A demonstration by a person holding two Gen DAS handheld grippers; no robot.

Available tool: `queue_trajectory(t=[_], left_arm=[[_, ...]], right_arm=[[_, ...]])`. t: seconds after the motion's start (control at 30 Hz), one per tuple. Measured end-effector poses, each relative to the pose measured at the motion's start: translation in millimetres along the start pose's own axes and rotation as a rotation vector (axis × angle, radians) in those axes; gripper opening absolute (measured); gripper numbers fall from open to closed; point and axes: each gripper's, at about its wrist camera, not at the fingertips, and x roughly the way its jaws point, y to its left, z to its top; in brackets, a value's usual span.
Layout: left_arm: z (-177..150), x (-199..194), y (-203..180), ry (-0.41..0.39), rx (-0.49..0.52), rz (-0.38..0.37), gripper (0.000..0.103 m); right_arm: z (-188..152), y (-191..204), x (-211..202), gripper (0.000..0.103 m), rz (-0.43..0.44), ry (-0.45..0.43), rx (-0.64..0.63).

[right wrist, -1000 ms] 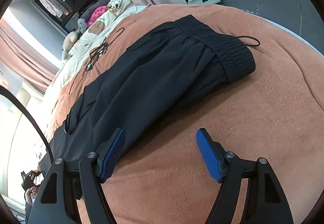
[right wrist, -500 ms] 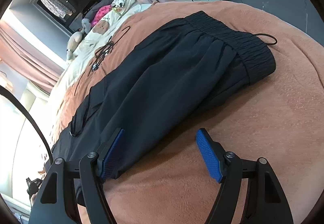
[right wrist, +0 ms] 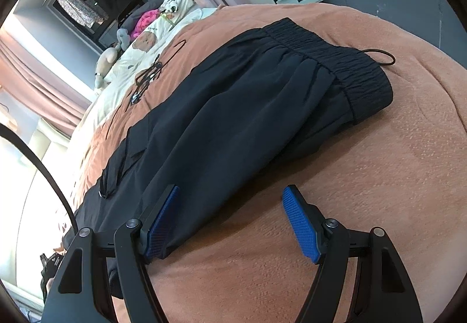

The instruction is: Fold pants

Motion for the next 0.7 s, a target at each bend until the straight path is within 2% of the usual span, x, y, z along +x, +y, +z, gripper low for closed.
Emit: queue_trajectory(t=[0.1, 0.13, 0.17, 0.27, 0.33, 0.53, 0.7], left_arm=[[5.3, 2.2, -2.4, -0.03, 0.016, 0.002, 0.045], [7.5, 2.0, -2.2, -0.04, 0.022, 0.006, 0.037], [10.2, 0.5, -0.7, -0.054, 0.016, 0.019, 0.023], [14.8, -7.2, 3.2, -0.055, 0.004, 0.02, 0.003], [16.6, -16.1, 0.8, -0.067, 0.028, 0.032, 0.002], [13.0, -49.0, -6.0, -0.089, 0.079, 0.068, 0.001], [7.6, -55.1, -11.3, -0.091, 0.168, 0.197, 0.002]], right_arm=[[-0.8, -2.9, 3.7, 0.072, 0.006, 0.006, 0.011], [-0.6, -3.0, 6.0, 0.072, 0.005, 0.01, 0.012], [0.2, -3.3, 7.8, 0.072, 0.005, 0.013, 0.012], [4.3, -1.7, 13.6, 0.072, -0.003, 0.01, 0.015], [7.7, -1.9, 16.3, 0.071, 0.001, 0.007, 0.026], [15.2, -3.3, 22.9, 0.056, -0.001, 0.0, 0.05], [16.4, -1.9, 21.3, 0.054, -0.008, -0.006, 0.051]])
